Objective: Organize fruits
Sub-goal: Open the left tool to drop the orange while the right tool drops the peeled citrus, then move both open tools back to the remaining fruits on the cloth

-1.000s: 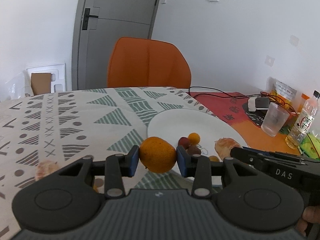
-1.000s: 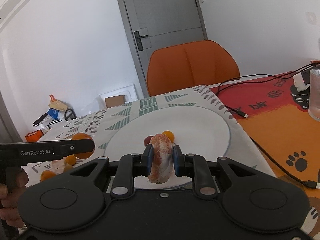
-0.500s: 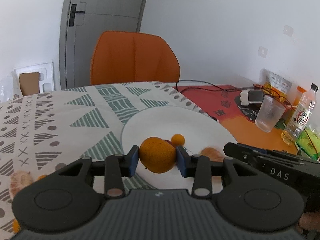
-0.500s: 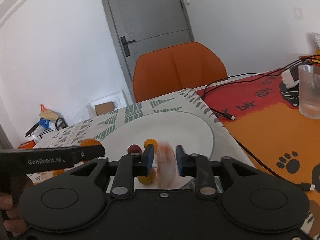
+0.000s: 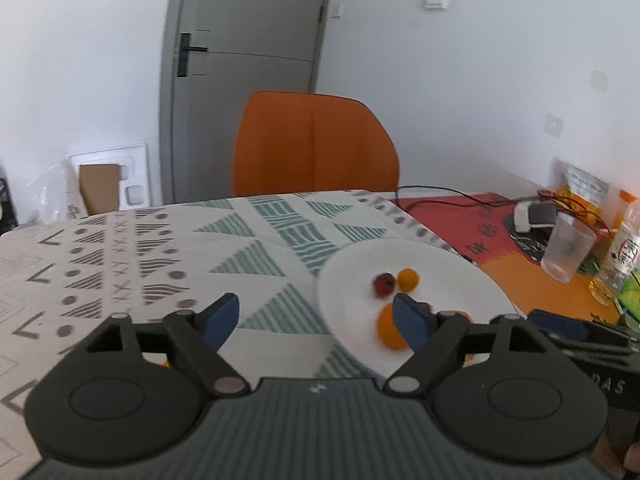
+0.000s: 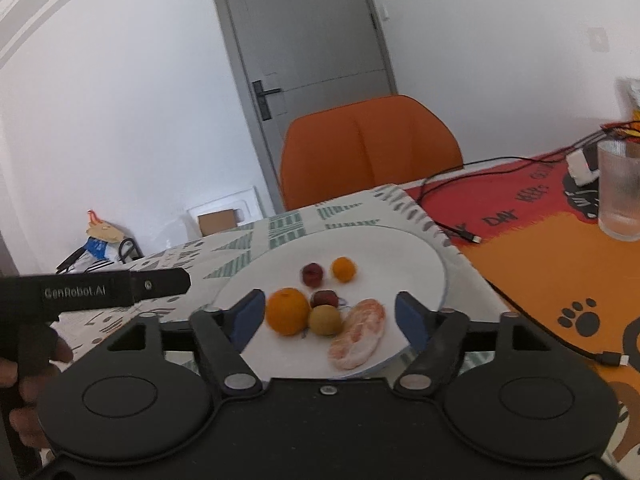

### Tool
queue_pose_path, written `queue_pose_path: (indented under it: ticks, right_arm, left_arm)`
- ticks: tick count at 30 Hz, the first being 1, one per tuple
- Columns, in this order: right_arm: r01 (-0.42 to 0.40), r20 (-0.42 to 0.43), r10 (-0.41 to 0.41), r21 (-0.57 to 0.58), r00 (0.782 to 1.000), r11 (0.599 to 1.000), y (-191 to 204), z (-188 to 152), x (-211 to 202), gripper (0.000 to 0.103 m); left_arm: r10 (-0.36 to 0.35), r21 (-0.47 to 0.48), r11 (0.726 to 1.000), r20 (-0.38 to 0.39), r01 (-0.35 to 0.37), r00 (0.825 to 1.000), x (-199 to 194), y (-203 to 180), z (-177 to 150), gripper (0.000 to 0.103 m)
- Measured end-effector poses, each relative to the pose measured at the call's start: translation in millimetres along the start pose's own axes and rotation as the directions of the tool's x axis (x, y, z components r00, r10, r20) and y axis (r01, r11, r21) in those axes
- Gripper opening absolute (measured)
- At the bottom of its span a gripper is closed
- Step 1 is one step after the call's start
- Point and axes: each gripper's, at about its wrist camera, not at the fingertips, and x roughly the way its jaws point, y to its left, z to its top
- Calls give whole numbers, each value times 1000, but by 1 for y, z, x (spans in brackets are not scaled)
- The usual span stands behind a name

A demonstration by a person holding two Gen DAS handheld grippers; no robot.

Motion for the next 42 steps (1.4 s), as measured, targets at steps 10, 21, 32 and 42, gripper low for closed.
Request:
queue_pose_path:
  ticks: [10, 21, 32, 42]
  right_arm:
    - [-76, 24, 76, -20, 997, 997, 32, 2, -7, 100]
    - [-136, 7, 136, -34, 991, 990, 63, 1, -9, 103]
    - [-161, -9, 160, -56, 987, 985, 91, -3, -6, 103]
    - [-201, -52, 196, -119, 979, 972, 110, -9, -3, 103]
  left_arm:
    - [73, -40, 997, 53, -71, 996, -40, 36, 1, 95]
    - [123, -100, 988, 90, -114, 988, -81, 70, -4, 98]
    - [156, -150, 979, 124, -137, 980, -108, 97, -12, 101]
    - [231, -196, 960, 141, -202, 963, -120, 119, -19, 100]
